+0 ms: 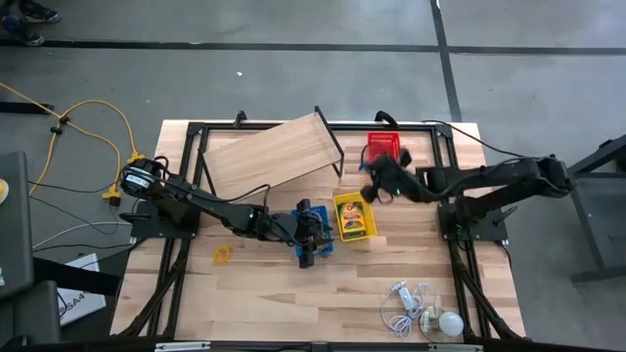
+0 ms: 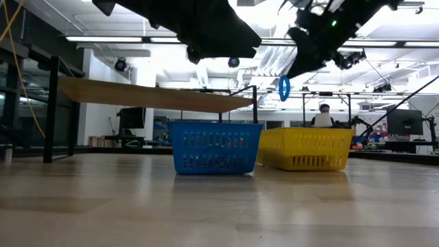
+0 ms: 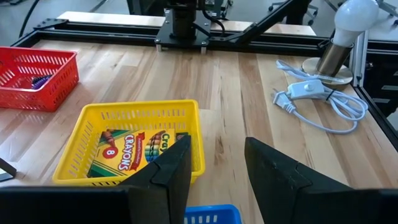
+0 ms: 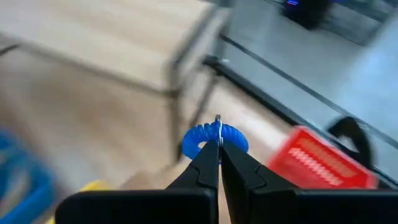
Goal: Pick & Place Office Desk Supplies
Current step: Put the blue spring keychain into the red bin
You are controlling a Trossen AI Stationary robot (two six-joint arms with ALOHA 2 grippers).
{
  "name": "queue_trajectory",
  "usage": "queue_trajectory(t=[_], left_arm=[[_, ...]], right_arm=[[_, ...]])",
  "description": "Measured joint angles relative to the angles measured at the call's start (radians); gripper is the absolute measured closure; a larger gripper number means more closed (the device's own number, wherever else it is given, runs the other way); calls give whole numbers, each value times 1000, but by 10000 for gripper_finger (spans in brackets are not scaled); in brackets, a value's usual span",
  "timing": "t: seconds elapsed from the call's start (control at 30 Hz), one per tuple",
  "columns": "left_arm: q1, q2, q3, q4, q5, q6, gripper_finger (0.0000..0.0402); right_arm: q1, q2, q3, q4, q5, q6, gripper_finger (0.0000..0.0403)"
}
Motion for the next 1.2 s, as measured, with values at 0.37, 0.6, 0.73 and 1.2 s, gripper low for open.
queue_trajectory(t=[0.37, 0.6, 0.73, 1.2], left_arm=[[0, 0, 0, 1, 0, 0, 256], [0, 0, 0, 1, 0, 0, 256], [0, 0, 0, 1, -1, 0, 256], [0, 0, 0, 1, -1, 0, 256]], right_arm=[[-360, 0, 0, -50, -160, -3, 401], [-441, 16, 0, -126, -266, 36, 401], [-461, 64, 0, -217, -293, 76, 401], [-467, 220, 0, -241, -314, 80, 401]])
